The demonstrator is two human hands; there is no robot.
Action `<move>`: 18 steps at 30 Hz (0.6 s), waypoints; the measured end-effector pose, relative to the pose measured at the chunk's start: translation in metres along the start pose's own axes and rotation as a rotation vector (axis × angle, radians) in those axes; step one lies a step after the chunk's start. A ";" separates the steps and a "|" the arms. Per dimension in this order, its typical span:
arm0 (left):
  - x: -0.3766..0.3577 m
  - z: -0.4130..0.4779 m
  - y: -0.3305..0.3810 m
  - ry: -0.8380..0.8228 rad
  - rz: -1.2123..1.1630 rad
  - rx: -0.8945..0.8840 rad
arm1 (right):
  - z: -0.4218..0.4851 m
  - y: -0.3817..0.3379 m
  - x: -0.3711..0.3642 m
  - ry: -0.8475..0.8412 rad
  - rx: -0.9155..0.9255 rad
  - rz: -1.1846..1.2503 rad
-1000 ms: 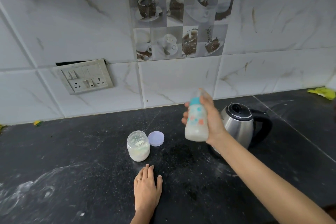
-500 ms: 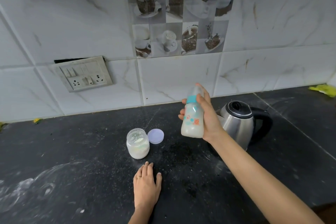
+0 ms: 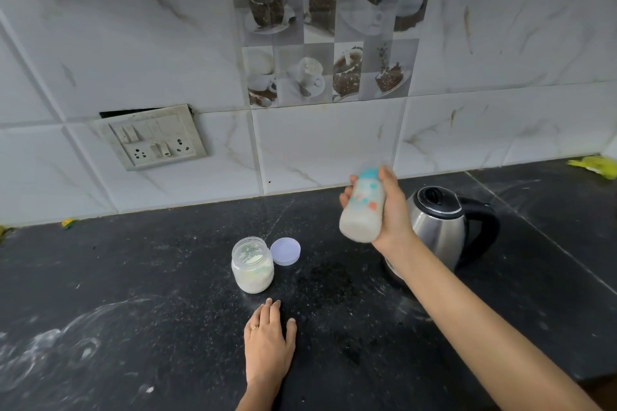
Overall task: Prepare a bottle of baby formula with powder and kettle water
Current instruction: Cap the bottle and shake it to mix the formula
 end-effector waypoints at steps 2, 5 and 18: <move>0.001 0.001 0.001 0.020 -0.001 -0.007 | -0.016 0.013 -0.008 -0.157 -0.048 -0.103; 0.002 0.002 0.001 0.048 0.025 -0.022 | -0.024 0.009 -0.020 -0.236 0.000 -0.143; -0.003 0.002 -0.002 0.011 0.032 -0.008 | -0.003 0.000 -0.015 -0.051 0.090 -0.023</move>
Point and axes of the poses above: each hand's wrist, its own z-axis towards the middle knuckle, its own x-axis out of the back of the hand, y = z × x, the point moved 9 cm from there along z, towards the middle knuckle, and after that the axes turned 12 degrees about x, right-handed, at the moved point
